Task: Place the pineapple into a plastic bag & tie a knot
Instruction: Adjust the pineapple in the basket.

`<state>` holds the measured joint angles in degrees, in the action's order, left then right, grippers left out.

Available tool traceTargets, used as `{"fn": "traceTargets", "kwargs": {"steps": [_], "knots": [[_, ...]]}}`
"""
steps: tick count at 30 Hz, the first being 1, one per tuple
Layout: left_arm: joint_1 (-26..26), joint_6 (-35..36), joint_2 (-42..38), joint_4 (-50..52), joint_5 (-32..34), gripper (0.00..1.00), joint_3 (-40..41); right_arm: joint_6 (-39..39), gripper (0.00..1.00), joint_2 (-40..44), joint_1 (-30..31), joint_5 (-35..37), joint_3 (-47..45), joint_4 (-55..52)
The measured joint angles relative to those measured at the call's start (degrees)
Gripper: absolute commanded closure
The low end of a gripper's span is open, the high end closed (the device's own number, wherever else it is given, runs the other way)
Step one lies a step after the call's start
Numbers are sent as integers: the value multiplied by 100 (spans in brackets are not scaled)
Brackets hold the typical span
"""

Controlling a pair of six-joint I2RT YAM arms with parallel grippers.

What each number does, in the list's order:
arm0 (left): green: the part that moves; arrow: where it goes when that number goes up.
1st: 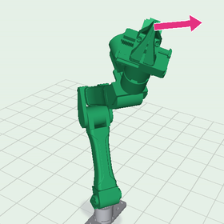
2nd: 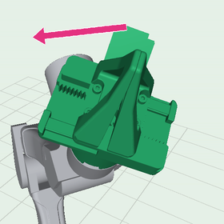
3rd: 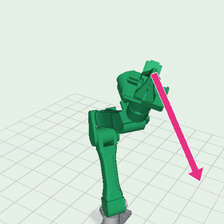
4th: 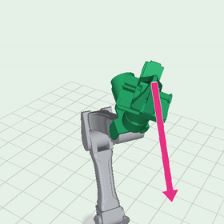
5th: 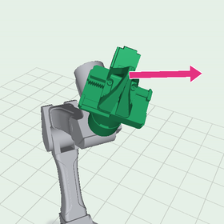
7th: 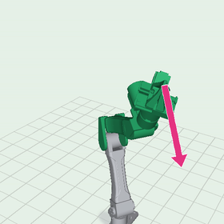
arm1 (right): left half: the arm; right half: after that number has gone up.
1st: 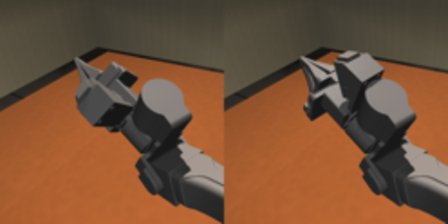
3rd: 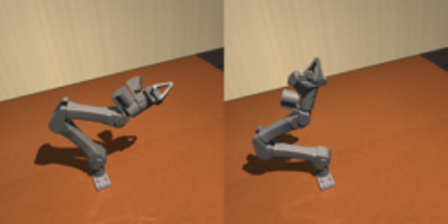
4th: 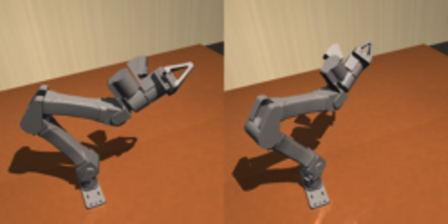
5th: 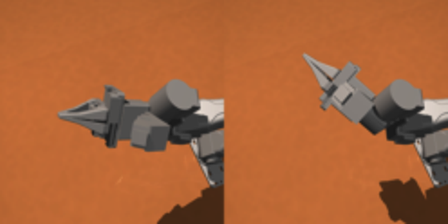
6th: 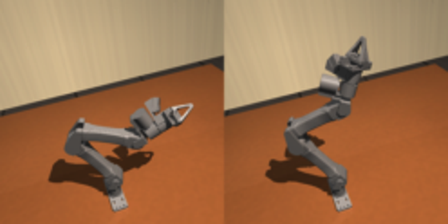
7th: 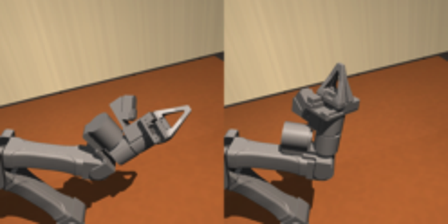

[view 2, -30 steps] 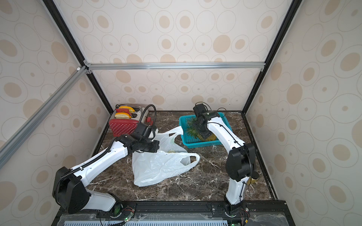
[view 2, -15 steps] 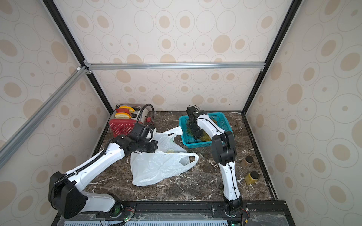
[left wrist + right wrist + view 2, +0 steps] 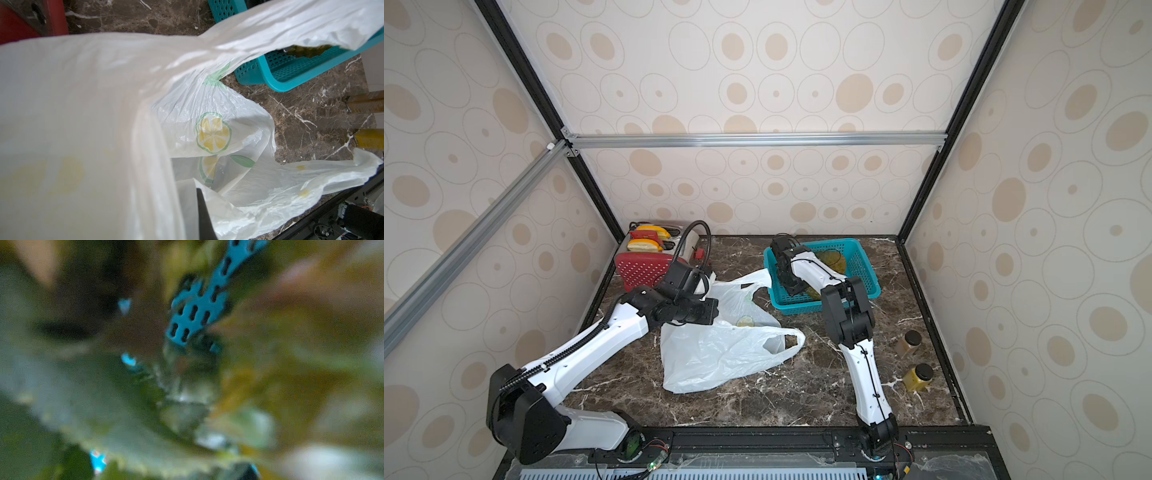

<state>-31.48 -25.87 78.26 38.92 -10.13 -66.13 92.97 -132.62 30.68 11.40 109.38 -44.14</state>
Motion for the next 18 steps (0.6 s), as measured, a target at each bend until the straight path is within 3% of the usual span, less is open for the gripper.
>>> {"fn": "traceTargets", "kwargs": {"steps": [2, 3, 11, 18], "knots": [[0, -4, 4, 0, -2, 100, 0, -179, 99, 142, 44, 70, -247, 225], [0, -4, 7, -2, -2, 100, 0, -208, 100, 210, 55, 76, -337, 284], [0, -26, 66, -59, -2, 100, 0, -1272, 100, 1346, 24, -140, -1425, 304], [0, -52, 232, -160, -4, 100, 0, -2505, 100, 2476, -85, -514, -1596, 103]]}}
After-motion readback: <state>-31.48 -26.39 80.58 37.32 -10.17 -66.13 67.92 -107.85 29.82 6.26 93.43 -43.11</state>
